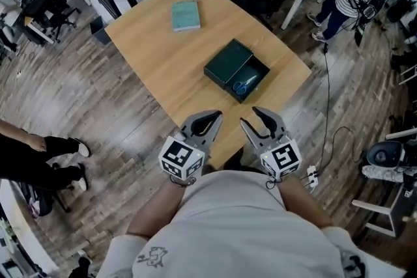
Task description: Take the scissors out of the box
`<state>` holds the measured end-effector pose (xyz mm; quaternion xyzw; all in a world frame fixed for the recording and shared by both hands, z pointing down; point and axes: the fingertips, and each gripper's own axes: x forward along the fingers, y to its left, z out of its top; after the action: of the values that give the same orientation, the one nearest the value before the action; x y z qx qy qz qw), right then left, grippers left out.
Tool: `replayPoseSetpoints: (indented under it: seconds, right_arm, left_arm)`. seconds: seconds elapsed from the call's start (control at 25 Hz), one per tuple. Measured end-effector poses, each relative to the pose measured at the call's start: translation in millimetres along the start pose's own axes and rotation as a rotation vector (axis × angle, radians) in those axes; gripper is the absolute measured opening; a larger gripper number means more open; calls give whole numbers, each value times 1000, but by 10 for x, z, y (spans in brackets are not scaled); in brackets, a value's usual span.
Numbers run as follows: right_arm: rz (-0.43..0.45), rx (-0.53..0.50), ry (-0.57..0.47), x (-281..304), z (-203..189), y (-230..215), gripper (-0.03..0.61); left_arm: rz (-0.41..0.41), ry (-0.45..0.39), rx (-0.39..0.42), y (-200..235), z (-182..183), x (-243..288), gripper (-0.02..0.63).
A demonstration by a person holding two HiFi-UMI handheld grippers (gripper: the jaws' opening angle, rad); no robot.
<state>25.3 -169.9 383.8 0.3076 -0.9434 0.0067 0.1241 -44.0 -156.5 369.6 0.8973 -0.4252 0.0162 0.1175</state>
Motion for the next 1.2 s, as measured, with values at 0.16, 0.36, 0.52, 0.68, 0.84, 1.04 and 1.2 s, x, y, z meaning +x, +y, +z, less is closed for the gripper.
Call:
replayPoseSetpoints:
  seconds: [0.16,0.36,0.52,0.68,0.84,1.04,1.2]
  right_arm:
    - [59,-21,29,177,-112,-163,187]
    - [147,-59,98,349,-272,-345,186]
    - [208,-61,134,500,-372,-472,183]
    - [280,-93,189,643,-545,-553,183]
    - [324,-122,221,755,-689,-700,179]
    - [376,-124,262,866,-854,-974,167]
    - [420,-164,306,972,-1019,-1150,159]
  left_arm:
    - [46,8,-32,159,-64,132,5]
    - [106,28,-71,311,-182,303,5]
    - [141,44,-89,412,-269,434,5]
    - [173,73,-114,507,-423,528,5]
    - [194,102,-129,592,-560,654,5]
    - [206,144,-141,643,-681,880,5]
    - [218,168,-157,695,-780,1032,5]
